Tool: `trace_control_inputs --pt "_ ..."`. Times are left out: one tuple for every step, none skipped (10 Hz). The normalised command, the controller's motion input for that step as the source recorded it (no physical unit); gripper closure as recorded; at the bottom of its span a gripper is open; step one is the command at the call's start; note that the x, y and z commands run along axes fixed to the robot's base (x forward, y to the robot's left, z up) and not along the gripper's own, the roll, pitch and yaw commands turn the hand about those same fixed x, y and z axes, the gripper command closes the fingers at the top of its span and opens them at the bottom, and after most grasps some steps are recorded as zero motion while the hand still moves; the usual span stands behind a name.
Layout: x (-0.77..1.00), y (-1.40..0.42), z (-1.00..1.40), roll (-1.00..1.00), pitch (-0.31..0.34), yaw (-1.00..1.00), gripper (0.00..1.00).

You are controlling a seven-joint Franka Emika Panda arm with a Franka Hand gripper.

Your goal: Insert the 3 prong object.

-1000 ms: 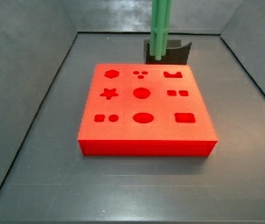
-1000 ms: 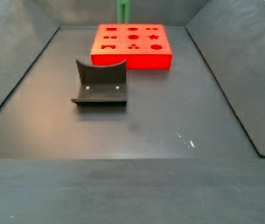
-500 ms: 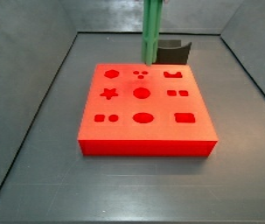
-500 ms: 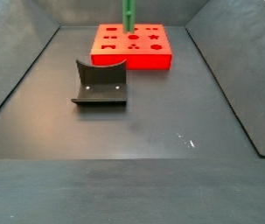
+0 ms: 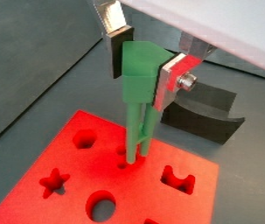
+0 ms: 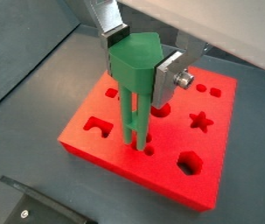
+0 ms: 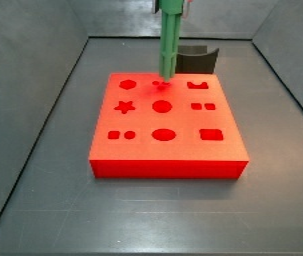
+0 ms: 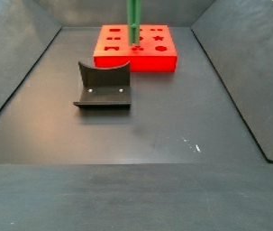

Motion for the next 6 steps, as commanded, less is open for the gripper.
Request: trace_control_inputs --pt "-0.13 0.00 -0.06 -0.08 -0.033 0.00 1.00" --pt "-0.19 -0.03 -0.10 -0.10 -0.056 0.04 1.00" --pt "-0.11 0.00 -0.15 -0.05 -0.056 0.24 1.00" --pt "0.00 -0.06 -0.12 -0.02 -0.039 0.44 1.00" --pt "0.00 -0.01 -0.15 0.00 -0.056 0.48 1.00" --pt "0.03 -0.10 -0.01 0.00 -0.019 0.50 1.00"
